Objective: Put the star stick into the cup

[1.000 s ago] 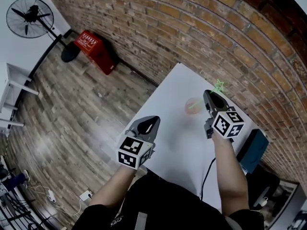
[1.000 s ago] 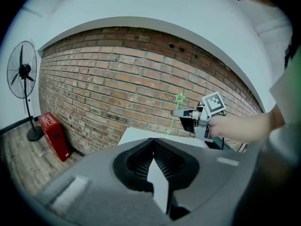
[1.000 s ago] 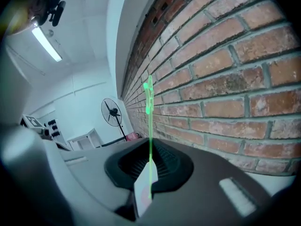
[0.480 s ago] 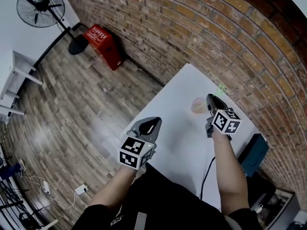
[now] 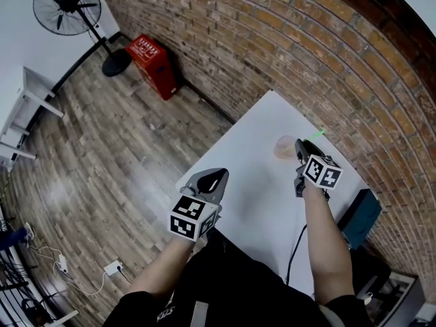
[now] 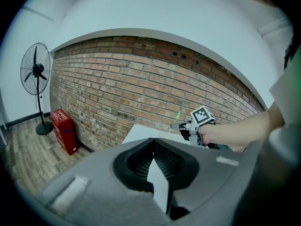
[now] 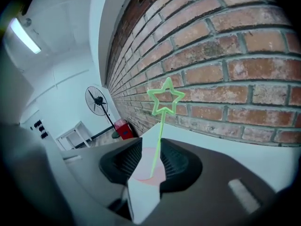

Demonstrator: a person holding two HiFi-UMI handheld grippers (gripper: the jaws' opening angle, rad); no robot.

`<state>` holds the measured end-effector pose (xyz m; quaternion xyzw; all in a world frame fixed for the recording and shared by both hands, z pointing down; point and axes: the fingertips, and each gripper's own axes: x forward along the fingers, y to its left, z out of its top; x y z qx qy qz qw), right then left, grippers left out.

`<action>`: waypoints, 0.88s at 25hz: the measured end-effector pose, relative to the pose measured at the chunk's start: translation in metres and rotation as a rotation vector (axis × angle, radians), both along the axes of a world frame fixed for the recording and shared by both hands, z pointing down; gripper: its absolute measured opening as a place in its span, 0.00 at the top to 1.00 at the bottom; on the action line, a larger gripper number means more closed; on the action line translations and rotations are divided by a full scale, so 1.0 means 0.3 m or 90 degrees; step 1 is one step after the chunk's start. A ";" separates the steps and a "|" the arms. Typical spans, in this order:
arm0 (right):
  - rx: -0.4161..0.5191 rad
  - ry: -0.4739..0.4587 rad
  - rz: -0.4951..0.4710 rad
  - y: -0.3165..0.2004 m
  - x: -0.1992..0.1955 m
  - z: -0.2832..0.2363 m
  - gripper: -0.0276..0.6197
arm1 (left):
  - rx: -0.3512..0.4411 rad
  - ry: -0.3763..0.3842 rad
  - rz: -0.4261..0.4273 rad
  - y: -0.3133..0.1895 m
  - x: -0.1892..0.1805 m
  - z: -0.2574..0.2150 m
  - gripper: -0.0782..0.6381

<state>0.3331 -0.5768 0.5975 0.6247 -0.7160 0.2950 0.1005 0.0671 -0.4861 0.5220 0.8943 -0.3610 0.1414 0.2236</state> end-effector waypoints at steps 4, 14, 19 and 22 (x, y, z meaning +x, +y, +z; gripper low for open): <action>-0.013 -0.013 0.024 0.067 0.029 0.009 0.74 | 0.006 0.003 0.009 0.036 0.011 -0.018 0.88; -0.015 -0.074 0.053 0.223 0.055 -0.032 0.73 | 0.044 0.013 0.028 0.088 0.027 -0.116 0.88; 0.014 -0.097 0.059 0.309 0.015 -0.110 0.75 | 0.065 0.021 0.039 0.103 0.009 -0.171 0.88; 0.049 -0.104 0.044 0.367 -0.046 -0.192 0.81 | 0.079 0.024 0.055 0.111 -0.004 -0.202 0.88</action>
